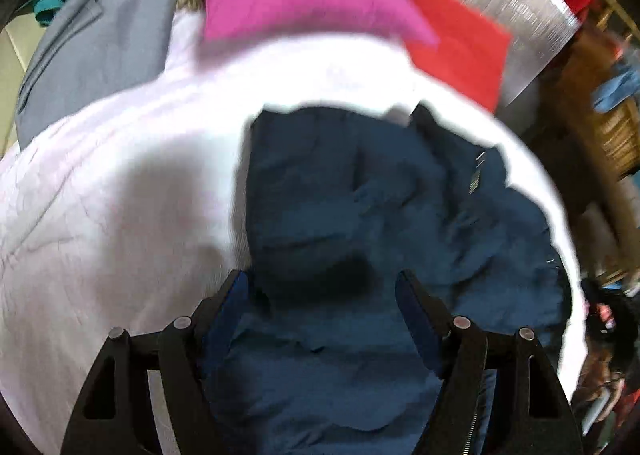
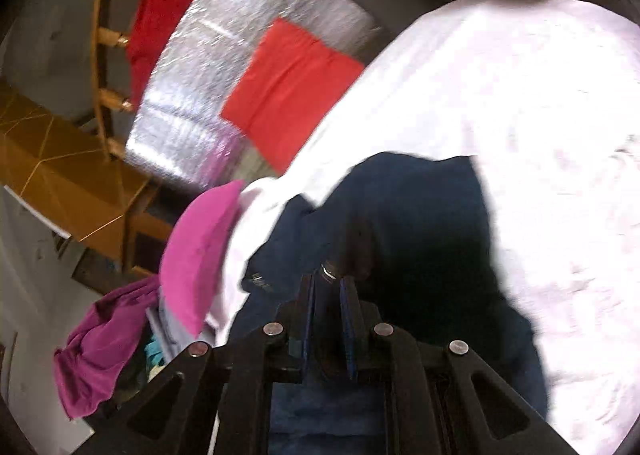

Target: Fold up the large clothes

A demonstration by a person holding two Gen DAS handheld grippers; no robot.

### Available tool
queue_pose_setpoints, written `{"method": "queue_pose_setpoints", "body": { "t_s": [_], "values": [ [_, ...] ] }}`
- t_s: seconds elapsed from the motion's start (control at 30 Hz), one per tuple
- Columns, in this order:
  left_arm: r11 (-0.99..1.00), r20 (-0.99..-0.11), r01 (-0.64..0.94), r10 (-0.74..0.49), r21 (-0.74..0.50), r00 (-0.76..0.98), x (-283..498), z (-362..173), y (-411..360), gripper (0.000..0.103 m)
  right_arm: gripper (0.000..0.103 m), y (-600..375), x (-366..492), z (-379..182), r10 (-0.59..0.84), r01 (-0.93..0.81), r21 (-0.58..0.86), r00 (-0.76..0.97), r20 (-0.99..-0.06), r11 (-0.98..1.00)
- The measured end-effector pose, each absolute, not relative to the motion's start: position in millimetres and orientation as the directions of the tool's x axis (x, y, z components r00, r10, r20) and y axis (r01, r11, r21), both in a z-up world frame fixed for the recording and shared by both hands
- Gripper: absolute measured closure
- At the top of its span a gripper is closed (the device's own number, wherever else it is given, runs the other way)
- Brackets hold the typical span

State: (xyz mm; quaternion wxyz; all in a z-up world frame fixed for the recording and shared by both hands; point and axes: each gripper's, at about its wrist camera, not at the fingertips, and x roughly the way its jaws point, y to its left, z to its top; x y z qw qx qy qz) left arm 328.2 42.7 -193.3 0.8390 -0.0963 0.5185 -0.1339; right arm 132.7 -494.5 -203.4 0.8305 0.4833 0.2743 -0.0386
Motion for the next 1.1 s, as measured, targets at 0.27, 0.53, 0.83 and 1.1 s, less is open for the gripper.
{"method": "queue_pose_setpoints", "body": {
  "t_s": [0.27,0.53,0.83,1.1],
  "values": [
    [0.965,-0.866,0.142,-0.26,-0.22,0.428,323,-201,31,0.027,0.084,-490,139,-206,0.238,0.33,0.756,0.813,-0.532,0.565],
    [0.973,-0.859,0.158,-0.224,-0.169,0.46,326,-201,23,0.026,0.023,-456,136,-160,0.118,0.244,0.62,0.868,-0.483,0.746],
    [0.977,-0.847,0.18,-0.188,-0.111,0.498,324,-199,18,0.026,0.053,-404,185,-216,0.233,0.243,0.475,0.632,-0.739,0.846],
    [0.979,-0.844,0.187,-0.165,-0.078,0.51,325,-198,16,0.026,0.056,-406,191,-211,0.248,0.264,0.474,0.589,-0.769,0.84]
  ]
}}
